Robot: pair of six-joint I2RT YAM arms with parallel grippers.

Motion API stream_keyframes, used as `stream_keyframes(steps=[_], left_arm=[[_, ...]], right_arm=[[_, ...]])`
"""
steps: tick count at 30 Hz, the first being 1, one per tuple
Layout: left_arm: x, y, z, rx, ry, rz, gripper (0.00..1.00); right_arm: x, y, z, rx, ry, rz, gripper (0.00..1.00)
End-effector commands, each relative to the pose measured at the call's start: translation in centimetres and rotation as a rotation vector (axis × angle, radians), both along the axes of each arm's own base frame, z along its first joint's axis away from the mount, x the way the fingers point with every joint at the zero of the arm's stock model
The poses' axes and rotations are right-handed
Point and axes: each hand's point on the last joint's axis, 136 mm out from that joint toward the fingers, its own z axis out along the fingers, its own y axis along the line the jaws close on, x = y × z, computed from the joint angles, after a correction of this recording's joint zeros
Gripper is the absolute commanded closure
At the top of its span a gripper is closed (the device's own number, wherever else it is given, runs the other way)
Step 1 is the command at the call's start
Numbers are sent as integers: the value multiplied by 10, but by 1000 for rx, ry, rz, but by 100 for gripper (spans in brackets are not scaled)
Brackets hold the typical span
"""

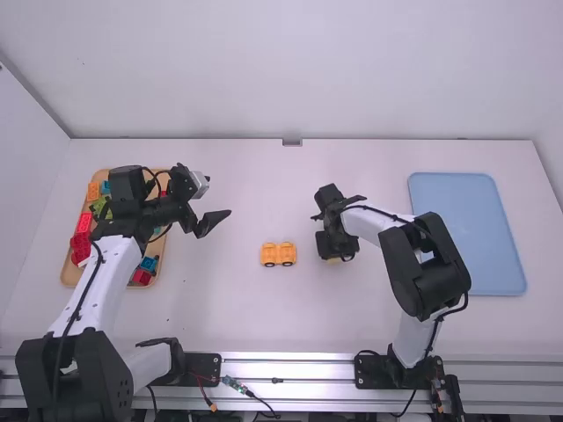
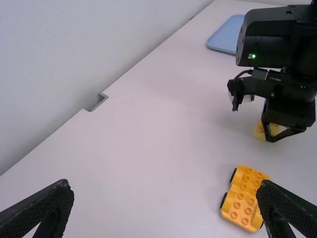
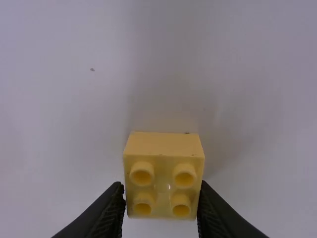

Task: Assemble lego blocks to make yellow taxi

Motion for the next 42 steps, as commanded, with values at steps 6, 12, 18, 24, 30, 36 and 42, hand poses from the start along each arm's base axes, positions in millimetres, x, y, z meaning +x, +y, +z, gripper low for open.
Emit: stream_keyframes(steps=[6,12,18,24,30,36,42], left_arm=[[-4,-6,6,-34,-32,-54,1],[-4,-6,7,-32,-38,-54,1],[-1,-5,8,-24,-51,-48,1],[0,-4,10,-22,-64,-47,1],[0,-7,10,-15,-74,-57,1],[0,-6,10,-14,-71,-55,1],[0,-6,10,-14,-71,-55,1]], right_arm=[[8,-2,0,7,-13,74,63],[7,-4,0,0,-9,129,64],[10,-1,0,7,-28,218,64],[13,1,1,9,-45,294,65],[12,6,3,40,-39,357,69],[7,16,3,37,-51,533,67],[5,15,3,-28,-65,805,74]])
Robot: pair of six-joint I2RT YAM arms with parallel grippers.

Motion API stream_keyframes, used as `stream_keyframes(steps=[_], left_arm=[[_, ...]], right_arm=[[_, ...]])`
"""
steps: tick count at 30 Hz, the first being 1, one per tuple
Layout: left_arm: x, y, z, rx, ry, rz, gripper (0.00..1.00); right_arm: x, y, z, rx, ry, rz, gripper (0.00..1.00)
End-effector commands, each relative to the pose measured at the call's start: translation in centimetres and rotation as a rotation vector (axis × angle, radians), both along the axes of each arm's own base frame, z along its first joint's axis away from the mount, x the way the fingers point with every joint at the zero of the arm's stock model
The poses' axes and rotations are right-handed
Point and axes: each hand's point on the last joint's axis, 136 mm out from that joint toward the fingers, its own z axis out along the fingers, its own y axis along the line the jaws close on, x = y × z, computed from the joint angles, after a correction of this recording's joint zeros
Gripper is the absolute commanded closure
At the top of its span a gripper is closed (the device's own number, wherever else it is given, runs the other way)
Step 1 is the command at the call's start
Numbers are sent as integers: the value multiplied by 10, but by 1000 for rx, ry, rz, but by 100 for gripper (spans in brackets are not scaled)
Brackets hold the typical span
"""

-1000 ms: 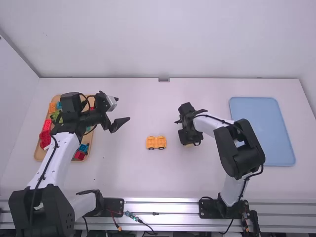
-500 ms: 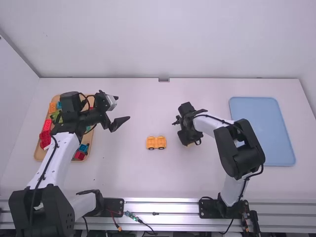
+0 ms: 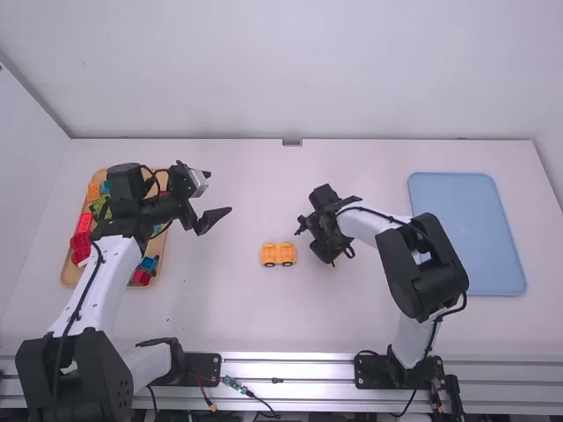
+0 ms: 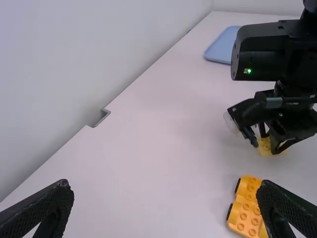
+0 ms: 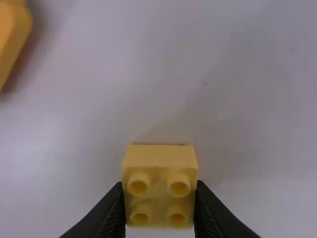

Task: Assemble lego blocks to make yellow taxi

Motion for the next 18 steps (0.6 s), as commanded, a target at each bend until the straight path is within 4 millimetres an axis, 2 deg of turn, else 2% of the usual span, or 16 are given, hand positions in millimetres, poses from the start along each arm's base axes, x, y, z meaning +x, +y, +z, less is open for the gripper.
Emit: stream_keyframes(steps=[1,4,8,13,18], left_arm=[[-3,-3,-2,-1,-8,-23,1],[-2,0,-1,-1,-12,-17,1],[-2,0,-1,0,-11,-17,1],[-3,-3,-1,-2,-12,-27,1],[-2,-3,0,-1,-17,-27,1]], right_arm=[[10,-5,1,-68,-48,184,80],[19,-10,3,-106,-82,229,85],[23,-6,9,-74,-80,322,77],[23,-4,16,-23,-63,502,75],[18,11,20,74,-66,681,74]])
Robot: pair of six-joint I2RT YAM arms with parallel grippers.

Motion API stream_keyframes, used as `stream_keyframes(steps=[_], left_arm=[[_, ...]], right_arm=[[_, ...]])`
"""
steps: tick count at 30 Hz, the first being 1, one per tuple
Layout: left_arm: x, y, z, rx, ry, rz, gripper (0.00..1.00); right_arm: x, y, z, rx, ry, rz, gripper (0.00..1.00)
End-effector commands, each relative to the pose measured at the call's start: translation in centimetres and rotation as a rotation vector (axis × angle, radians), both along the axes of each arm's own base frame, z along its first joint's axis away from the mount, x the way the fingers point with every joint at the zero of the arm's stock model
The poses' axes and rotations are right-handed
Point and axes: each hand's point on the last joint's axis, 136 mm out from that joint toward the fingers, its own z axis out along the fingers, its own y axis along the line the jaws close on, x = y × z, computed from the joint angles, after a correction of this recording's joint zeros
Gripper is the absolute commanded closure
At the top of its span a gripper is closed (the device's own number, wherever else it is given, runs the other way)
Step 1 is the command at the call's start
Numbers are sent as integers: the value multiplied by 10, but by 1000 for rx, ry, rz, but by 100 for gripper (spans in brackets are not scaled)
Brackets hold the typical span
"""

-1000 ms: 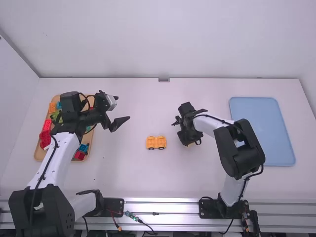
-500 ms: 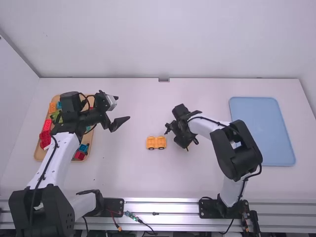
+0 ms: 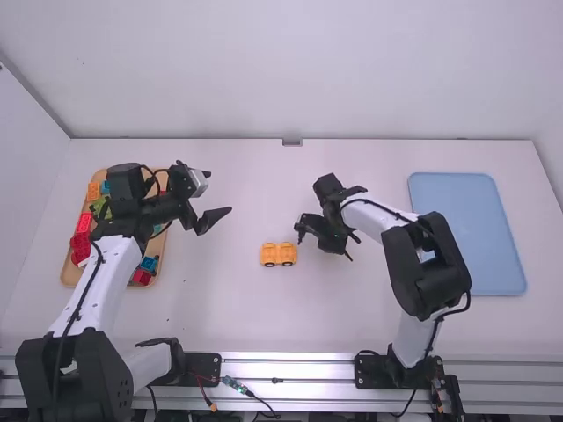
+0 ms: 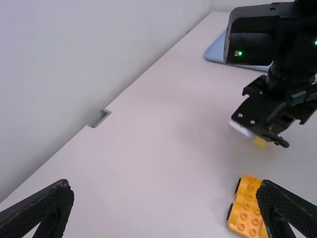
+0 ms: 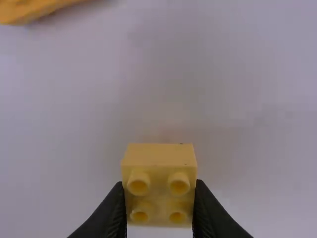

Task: Assemble lego blocks to make yellow taxi

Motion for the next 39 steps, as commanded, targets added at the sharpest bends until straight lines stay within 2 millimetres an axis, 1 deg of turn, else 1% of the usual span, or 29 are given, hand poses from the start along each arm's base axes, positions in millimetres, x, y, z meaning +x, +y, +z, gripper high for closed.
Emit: stream_keyframes(steps=[1,4,10,12,16,21,23,24,25,26,27,28,29,31,32,35,36,39], left_arm=[[-2,-3,0,-1,-16,-26,1],[-2,-3,0,0,-17,-25,1],[-2,-1,-1,-1,-13,-19,1],[-3,-1,-1,-2,-9,-20,1],[-4,-2,-3,-2,3,-18,1],[-4,-1,-4,-5,12,-17,1],[-5,-1,-5,-4,13,-18,1],[-5,-2,-5,-5,14,-18,1],[-5,-1,-5,-6,17,-17,1],[-5,-1,-6,-6,21,-17,1],[-6,-2,-6,-7,25,-19,1],[-6,-2,-7,-5,28,-19,1],[-7,-2,-8,0,24,-24,1],[-9,-3,-10,19,11,-41,1],[-10,-3,-10,23,7,-44,1],[-12,-4,-13,39,1,-59,1],[-18,-9,-16,67,-20,-99,1],[-34,-21,-28,130,-71,-209,1]], right_arm=[[-2,16,2,76,10,184,72],[-10,23,2,87,16,281,71],[-13,27,1,35,-1,337,70],[-15,29,0,42,0,364,67],[-14,27,-1,34,-5,380,66],[-12,24,0,72,7,344,54],[-11,22,0,75,10,337,53],[-10,21,0,79,11,329,48],[-9,19,0,79,9,324,46],[-8,18,0,79,6,320,36],[-7,17,0,79,5,318,29],[-6,17,1,79,0,316,25],[-5,16,2,76,-2,315,25],[1,16,8,67,-15,284,23],[7,17,15,65,-32,248,23],[12,19,33,71,-55,217,23],[13,22,45,87,-69,220,24],[16,24,67,138,-104,219,27]])
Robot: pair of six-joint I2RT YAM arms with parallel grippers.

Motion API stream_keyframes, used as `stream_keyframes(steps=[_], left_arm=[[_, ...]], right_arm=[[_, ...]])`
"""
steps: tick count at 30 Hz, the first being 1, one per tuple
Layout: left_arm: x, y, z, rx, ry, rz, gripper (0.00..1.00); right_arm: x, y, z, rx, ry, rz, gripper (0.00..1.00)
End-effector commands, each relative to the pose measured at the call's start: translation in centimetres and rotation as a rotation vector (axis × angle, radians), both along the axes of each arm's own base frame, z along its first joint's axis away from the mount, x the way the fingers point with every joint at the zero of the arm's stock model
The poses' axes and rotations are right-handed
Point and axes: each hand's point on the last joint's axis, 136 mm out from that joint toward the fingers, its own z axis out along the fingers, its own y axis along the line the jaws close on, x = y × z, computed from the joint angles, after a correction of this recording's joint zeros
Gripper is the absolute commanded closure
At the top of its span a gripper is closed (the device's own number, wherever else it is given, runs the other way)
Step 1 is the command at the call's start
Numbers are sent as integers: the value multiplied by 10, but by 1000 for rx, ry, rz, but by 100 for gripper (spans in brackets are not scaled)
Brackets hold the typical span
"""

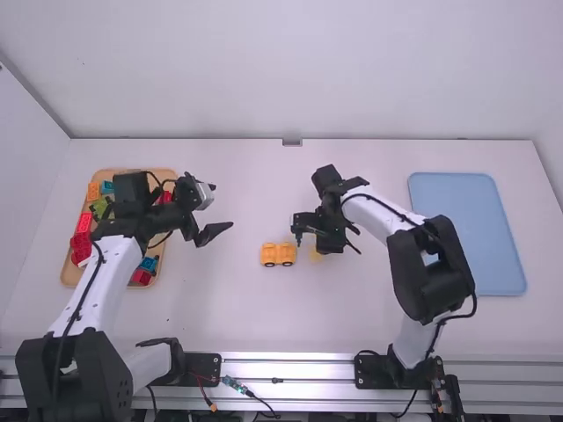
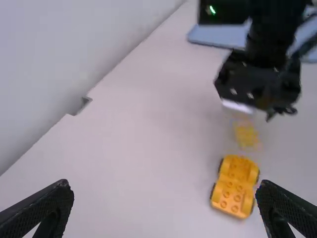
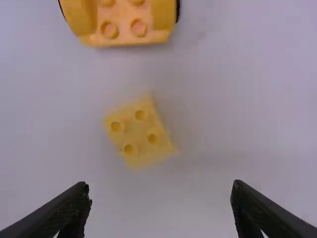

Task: Assemble lego blocks to make yellow taxi

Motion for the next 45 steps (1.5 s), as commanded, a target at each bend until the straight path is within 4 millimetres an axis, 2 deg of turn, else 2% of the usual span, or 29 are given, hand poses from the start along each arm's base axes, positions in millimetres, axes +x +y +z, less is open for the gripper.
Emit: stream_keyframes(steps=[1,6,7,8,10,12,15,16,19,20,24,27,29,34,37,40,42,45], left_arm=[[-19,-19,-7,54,-147,-182,1],[-31,-30,-19,16,-188,-255,1],[-30,-30,-23,2,-177,-247,1],[-29,-30,-25,-1,-172,-243,1],[-18,-32,-36,-61,-124,-229,1],[-13,-37,-44,-123,-97,-257,1],[-6,-42,-57,-188,-47,-288,1],[-1,-44,-64,-217,-16,-302,1],[5,-49,-77,-267,38,-333,1],[3,-54,-86,-268,42,-358,1],[-9,-65,-105,-200,53,-398,1],[-16,-74,-125,-91,99,-404,1],[-18,-80,-135,-29,119,-409,1],[-23,-92,-139,-19,100,-449,1],[-24,-95,-141,-58,93,-454,1],[-21,-92,-151,-47,139,-389,1],[-22,-96,-159,-41,145,-352,1],[-24,-100,-160,-59,124,-340,1]], right_arm=[[15,6,43,105,-83,-42,27],[13,2,86,292,-98,-90,25],[9,0,96,339,-98,-80,24],[8,-1,97,347,-97,-80,24],[-1,-9,114,450,-97,-63,22],[-6,-14,115,492,-107,-39,18],[-2,-24,105,500,-136,-51,14],[5,-29,99,499,-156,-85,0],[24,-35,94,526,-216,-162,1],[33,-36,94,550,-246,-200,1],[43,-38,95,566,-294,-216,1],[36,-37,85,525,-271,-203,1],[22,-32,74,480,-252,-121,1],[7,-17,63,579,-242,-46,1],[3,-17,51,633,-246,-43,1],[-4,-19,43,676,-241,-17,1],[-9,-21,33,670,-219,7,1],[-12,-20,24,658,-186,35,1]])
